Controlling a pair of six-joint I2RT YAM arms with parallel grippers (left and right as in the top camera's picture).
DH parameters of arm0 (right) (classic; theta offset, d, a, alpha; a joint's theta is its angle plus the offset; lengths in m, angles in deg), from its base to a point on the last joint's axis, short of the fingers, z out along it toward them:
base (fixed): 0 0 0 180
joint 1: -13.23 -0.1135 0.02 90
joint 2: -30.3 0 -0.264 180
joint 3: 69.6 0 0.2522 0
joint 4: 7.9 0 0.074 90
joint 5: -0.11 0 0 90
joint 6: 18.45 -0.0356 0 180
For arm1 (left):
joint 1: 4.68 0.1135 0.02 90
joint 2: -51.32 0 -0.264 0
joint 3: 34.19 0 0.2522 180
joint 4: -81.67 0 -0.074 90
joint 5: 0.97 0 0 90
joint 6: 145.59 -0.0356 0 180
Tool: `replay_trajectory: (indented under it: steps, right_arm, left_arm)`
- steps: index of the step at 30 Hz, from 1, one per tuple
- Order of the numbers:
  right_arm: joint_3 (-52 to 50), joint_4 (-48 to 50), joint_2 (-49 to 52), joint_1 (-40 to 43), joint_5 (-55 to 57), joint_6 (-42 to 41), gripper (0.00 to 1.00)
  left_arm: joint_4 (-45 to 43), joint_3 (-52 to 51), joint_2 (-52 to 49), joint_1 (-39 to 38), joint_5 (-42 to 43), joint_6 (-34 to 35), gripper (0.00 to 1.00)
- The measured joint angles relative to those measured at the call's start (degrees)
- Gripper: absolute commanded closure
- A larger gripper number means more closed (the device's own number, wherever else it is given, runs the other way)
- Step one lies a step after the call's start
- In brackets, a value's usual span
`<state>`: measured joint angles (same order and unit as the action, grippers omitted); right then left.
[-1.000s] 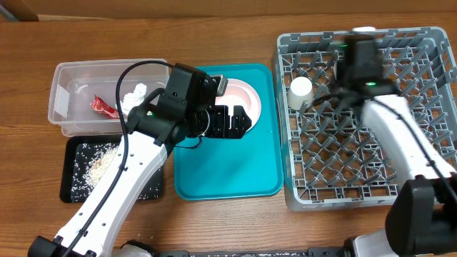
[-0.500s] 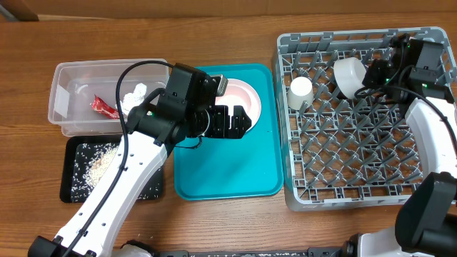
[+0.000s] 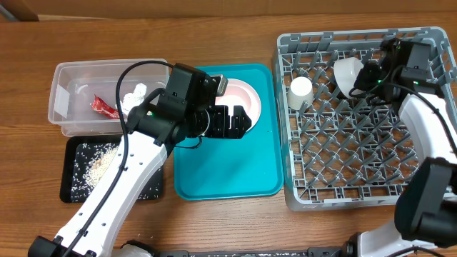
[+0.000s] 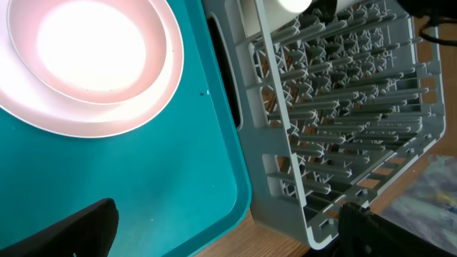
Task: Sort waste into correct bins and load items into the dishwasher
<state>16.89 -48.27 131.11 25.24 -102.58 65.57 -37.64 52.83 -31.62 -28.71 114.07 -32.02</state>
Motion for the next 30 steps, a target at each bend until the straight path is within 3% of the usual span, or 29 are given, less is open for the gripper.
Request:
replay_trajectory:
  steps: [19,26,28,30]
  right_arm:
    - [0.04,-0.46,0.61,-0.02,-10.25,-0.02,0.96]
    - [1.49,-4.76,-3.04,-0.33,-10.78,-0.09,0.95]
    - [1.66,-6.32,-5.57,-0.92,-10.82,-0.22,0.88]
    - [2.19,-8.37,-8.63,-2.21,-11.02,-0.59,0.7]
  left_arm:
    - [0.0,-0.02,0.0,0.0,0.0,0.0,0.0]
    - [0.0,0.0,0.0,0.0,0.0,0.0,0.0]
    - [0.0,0.0,0.0,0.0,0.0,0.0,0.0]
    - [0.0,0.0,0.0,0.0,0.0,0.0,0.0]
